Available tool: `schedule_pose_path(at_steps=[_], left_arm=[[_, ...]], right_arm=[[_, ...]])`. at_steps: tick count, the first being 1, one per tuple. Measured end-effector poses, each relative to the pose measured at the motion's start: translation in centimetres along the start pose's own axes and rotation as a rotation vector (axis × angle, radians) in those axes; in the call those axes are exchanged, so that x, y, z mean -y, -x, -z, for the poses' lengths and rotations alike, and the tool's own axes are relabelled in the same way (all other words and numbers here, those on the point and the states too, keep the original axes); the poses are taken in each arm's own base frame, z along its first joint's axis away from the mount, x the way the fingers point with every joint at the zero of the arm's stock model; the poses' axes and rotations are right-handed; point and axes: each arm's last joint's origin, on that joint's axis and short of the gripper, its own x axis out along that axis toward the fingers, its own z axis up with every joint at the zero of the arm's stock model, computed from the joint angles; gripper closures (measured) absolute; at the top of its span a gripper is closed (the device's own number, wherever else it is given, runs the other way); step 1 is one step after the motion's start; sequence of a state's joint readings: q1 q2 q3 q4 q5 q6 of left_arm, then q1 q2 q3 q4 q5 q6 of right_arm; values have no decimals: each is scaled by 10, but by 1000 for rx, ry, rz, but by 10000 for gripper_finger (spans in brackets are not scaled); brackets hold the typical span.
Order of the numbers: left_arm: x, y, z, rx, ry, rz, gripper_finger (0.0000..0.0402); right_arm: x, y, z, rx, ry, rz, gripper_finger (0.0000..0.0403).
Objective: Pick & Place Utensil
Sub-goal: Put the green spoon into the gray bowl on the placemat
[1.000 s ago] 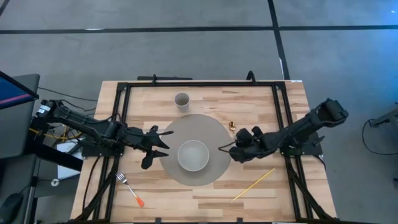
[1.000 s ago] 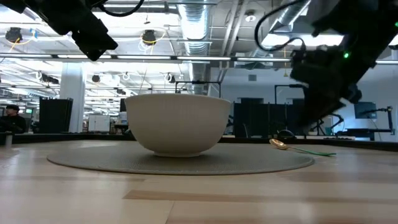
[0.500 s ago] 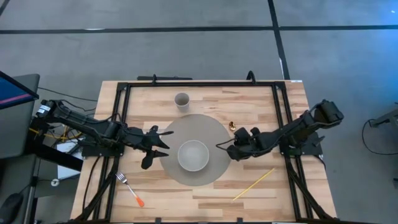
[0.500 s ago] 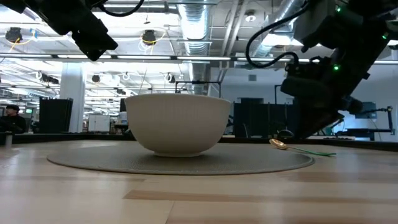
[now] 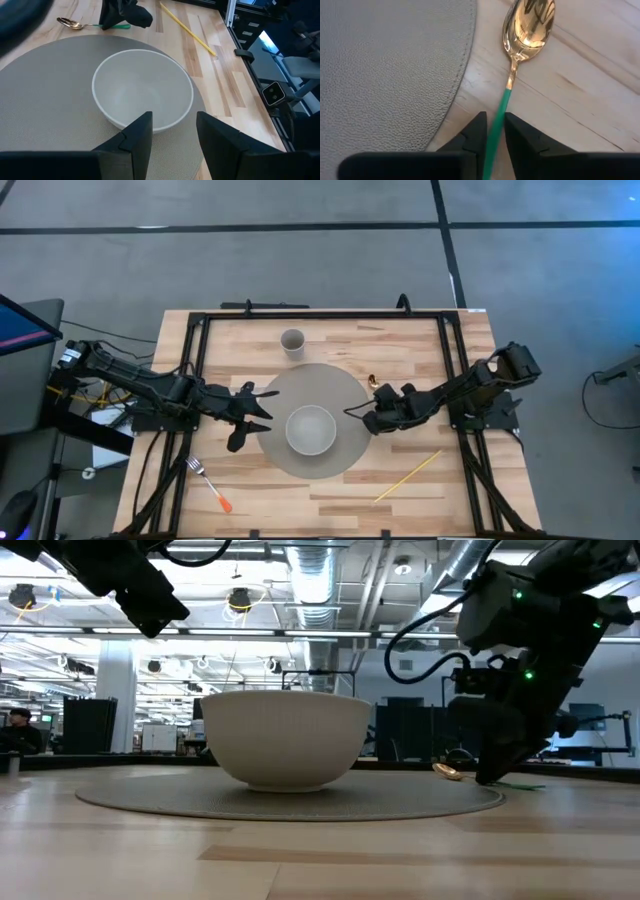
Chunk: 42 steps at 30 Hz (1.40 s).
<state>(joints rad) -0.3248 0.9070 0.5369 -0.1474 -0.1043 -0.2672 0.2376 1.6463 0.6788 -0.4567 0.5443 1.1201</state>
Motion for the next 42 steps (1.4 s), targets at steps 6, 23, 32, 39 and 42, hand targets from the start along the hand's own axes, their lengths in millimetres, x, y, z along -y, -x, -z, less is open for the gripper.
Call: schedule_pose_path(at_steps=[6, 23, 32, 39, 42], left_arm=[[0, 0, 0, 0, 0, 0, 247], [0, 0, 0, 1, 0, 0, 247], [0, 0, -1, 8, 1, 2, 247], [0, 0, -1, 13, 1, 4, 247], [0, 0, -1, 12, 1, 4, 247]], right_arm=[[2, 8, -4, -14, 21, -43, 392], [-32, 103, -46, 179, 127, -519, 403], [-97, 137, -74, 187, 450, -487, 403], [-140, 155, -92, -27, 672, -307, 403], [-159, 157, -97, -69, 733, -348, 403]])
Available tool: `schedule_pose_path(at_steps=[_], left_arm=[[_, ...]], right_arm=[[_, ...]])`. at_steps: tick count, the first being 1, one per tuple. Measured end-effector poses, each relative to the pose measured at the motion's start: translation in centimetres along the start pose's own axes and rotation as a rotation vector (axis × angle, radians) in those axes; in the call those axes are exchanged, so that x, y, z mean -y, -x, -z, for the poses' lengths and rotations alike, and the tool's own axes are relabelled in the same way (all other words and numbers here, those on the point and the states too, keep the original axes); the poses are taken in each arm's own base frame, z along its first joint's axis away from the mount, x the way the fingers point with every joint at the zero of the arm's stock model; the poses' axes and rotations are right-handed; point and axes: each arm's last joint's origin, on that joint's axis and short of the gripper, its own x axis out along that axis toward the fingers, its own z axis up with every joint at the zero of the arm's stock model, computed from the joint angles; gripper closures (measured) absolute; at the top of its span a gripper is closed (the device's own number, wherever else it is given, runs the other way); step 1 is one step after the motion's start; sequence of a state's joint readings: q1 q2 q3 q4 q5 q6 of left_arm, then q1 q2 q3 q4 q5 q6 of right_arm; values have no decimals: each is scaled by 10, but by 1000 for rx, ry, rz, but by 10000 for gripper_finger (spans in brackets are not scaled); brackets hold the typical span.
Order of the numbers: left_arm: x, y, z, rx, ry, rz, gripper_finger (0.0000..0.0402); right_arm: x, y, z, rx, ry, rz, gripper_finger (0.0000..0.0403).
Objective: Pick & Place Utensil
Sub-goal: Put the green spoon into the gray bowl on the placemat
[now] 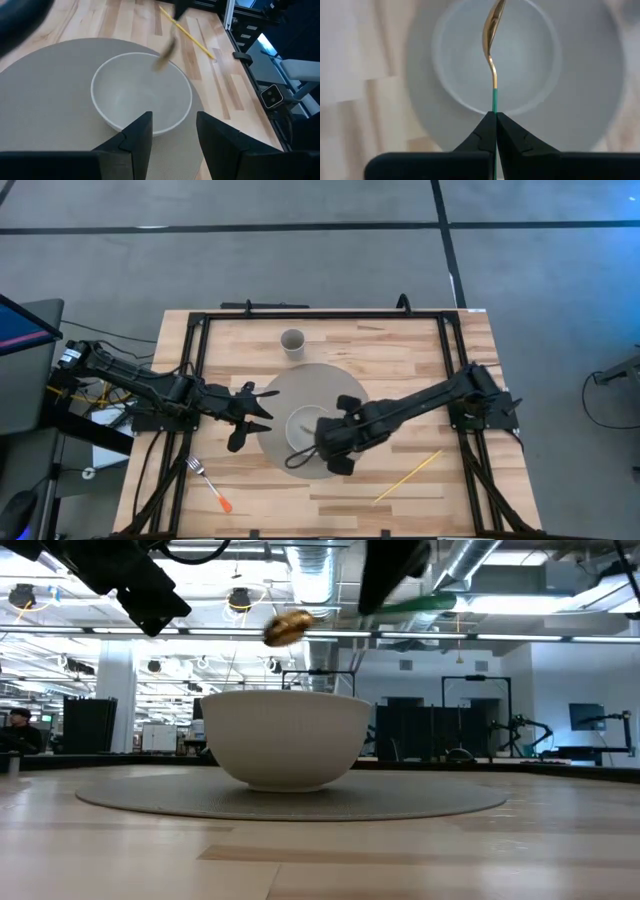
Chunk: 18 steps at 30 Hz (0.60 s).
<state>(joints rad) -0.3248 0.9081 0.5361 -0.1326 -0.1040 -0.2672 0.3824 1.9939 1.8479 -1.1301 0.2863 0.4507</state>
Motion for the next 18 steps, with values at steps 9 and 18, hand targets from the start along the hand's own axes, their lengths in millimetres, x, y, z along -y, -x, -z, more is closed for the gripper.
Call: schedule_pose_path(at_steps=[9, 18], left_arm=[[2, -9, 1, -3, -1, 3, 247], [3, -52, 6, 8, -49, -6, 286]], right_arm=[[-3, -38, -13, -99, 49, -34, 403], [7, -41, -17, -117, 20, -62, 403]])
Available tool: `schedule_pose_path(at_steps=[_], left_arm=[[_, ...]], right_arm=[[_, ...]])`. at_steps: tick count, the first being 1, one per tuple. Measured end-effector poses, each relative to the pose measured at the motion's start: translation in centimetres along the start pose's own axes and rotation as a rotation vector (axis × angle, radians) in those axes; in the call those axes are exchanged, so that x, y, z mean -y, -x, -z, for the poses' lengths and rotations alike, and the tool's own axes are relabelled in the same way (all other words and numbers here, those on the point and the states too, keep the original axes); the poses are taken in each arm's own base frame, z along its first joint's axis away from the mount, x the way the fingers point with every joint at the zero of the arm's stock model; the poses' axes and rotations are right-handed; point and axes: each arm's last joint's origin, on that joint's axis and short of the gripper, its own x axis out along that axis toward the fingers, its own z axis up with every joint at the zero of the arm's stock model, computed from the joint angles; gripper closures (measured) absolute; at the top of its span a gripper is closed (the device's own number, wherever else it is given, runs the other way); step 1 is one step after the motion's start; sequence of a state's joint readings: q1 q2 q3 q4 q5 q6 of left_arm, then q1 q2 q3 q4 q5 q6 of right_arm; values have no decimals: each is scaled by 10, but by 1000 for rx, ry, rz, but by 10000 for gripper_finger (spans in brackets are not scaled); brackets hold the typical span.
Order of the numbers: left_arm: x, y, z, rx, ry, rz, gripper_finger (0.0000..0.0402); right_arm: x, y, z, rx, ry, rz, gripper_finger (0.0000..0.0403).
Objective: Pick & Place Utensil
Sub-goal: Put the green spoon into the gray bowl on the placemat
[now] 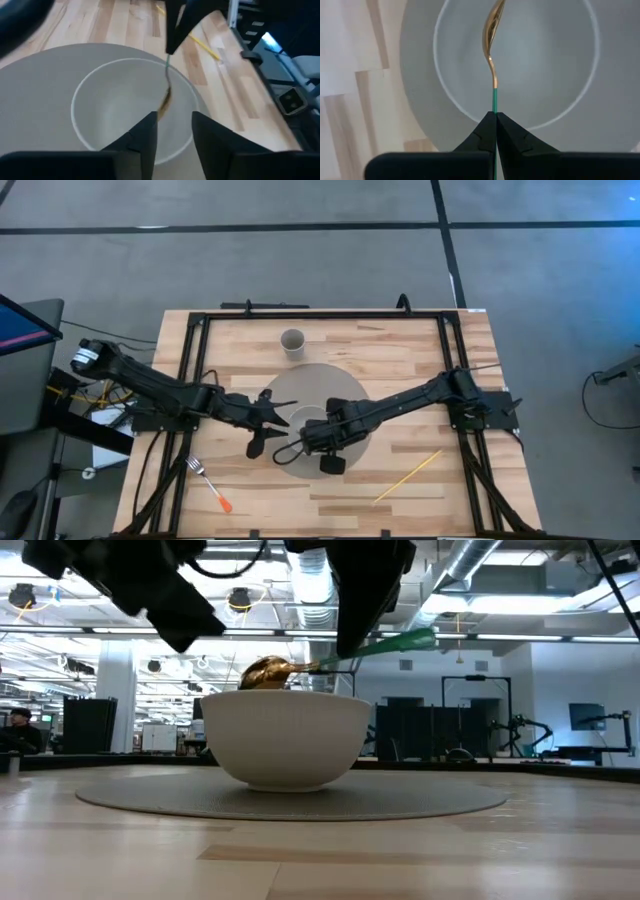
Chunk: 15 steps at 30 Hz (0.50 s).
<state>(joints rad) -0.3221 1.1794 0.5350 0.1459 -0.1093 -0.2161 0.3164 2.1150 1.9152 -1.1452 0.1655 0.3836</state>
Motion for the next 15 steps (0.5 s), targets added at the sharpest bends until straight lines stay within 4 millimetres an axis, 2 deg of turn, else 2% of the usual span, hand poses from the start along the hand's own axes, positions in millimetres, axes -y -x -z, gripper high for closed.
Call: schedule_pose_path(at_steps=[6, 10, 15], left_arm=[[-7, -17, 11, -72, 34, -53, 348], [-12, -24, 17, -101, 41, -79, 390], [-13, -30, 22, -135, 39, -90, 394]], right_arm=[[0, -20, 0, -71, 0, -15, 403], [4, -23, -1, -87, -8, -6, 403], [11, -22, -3, -85, -24, -4, 403]])
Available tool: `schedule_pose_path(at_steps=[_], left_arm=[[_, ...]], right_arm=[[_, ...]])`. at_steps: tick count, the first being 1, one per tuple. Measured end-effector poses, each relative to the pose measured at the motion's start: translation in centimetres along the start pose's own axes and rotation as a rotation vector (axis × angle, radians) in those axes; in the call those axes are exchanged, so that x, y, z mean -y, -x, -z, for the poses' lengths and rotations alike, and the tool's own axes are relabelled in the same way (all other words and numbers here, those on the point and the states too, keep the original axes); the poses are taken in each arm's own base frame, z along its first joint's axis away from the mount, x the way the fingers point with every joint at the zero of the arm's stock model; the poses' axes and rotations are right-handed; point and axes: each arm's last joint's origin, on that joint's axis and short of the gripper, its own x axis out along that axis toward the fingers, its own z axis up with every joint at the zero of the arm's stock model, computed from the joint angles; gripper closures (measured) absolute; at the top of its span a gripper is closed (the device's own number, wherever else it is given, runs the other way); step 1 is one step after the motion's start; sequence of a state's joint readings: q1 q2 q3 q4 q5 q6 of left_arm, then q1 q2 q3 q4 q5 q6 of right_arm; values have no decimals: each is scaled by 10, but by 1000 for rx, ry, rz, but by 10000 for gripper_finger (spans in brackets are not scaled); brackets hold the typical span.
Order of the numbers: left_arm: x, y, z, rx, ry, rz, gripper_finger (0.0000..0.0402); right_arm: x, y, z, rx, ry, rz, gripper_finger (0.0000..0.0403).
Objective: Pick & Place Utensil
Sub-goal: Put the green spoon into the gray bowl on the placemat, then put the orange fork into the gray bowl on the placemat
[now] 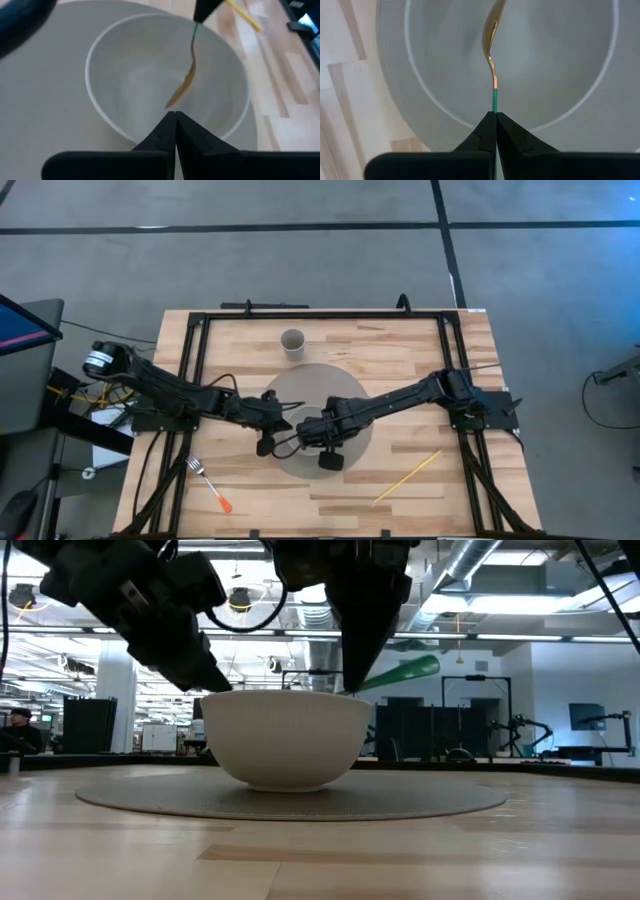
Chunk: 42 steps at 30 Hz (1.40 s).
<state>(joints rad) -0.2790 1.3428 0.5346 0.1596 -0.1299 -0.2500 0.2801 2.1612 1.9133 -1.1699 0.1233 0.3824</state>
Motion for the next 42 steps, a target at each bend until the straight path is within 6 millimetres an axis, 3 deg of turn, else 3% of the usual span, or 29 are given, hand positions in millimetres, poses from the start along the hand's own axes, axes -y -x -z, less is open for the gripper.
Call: schedule_pose_path(at_steps=[13, 25, 35, 42], left_arm=[[0, -7, 5, -29, -6, -8, 396], [0, -7, 4, -22, -5, -6, 395], [0, -7, 3, -13, -4, -3, 394], [2, -7, -2, 42, -4, 11, 395]], right_arm=[[4, -1, -4, 7, 88, -24, 400], [7, -2, -5, 11, 83, -23, 342], [7, -2, -5, 15, 80, -21, 337], [8, 16, -10, 39, 58, -23, 337]])
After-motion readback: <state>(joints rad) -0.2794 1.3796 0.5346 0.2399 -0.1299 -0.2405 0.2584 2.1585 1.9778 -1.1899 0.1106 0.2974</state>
